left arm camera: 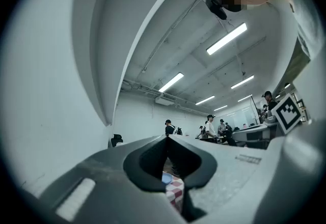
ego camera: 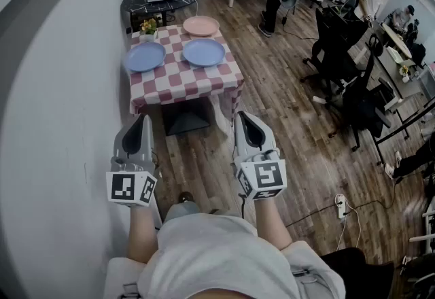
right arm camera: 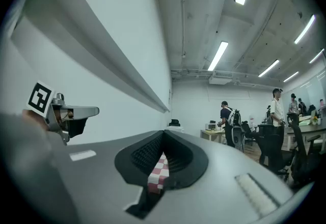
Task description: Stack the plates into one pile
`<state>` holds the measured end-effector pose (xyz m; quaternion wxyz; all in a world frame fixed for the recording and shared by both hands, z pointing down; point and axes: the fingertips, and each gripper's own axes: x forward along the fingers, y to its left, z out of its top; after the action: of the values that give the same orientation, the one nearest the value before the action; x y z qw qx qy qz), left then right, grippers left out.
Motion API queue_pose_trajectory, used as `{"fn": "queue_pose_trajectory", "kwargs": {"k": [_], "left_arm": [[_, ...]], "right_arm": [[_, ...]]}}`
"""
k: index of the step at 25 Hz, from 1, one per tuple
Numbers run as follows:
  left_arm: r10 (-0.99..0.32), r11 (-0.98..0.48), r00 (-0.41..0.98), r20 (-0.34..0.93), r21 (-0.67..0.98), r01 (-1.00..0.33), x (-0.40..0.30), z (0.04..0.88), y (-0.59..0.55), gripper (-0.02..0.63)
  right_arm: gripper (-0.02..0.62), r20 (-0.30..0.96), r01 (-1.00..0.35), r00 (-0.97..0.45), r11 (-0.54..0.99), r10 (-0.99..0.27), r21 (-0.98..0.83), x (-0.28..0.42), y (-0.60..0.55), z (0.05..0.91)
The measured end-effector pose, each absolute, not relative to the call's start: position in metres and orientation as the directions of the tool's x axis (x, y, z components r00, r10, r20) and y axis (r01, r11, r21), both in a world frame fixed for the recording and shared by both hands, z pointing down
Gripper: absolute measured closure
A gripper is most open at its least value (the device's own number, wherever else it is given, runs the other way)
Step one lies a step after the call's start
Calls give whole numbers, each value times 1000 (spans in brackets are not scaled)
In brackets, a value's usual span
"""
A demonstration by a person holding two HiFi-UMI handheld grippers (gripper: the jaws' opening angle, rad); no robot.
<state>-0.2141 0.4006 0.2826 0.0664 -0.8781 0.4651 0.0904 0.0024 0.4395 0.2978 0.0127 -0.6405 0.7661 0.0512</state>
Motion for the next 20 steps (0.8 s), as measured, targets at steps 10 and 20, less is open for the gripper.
{"fn": "queue_pose_trajectory", "kwargs": {"k": [10,20], "left_arm": [[-811,-552,546,-209,-32,-833,-212,287,389,603],[-801,-563,560,-210,-51,-825,-192,287,374,603]], "right_arm": [[594,-75,-980,-192,188,-979,58,2,426,303],[594,-89,-981,-191,187,-978,46,19,411,307]]}}
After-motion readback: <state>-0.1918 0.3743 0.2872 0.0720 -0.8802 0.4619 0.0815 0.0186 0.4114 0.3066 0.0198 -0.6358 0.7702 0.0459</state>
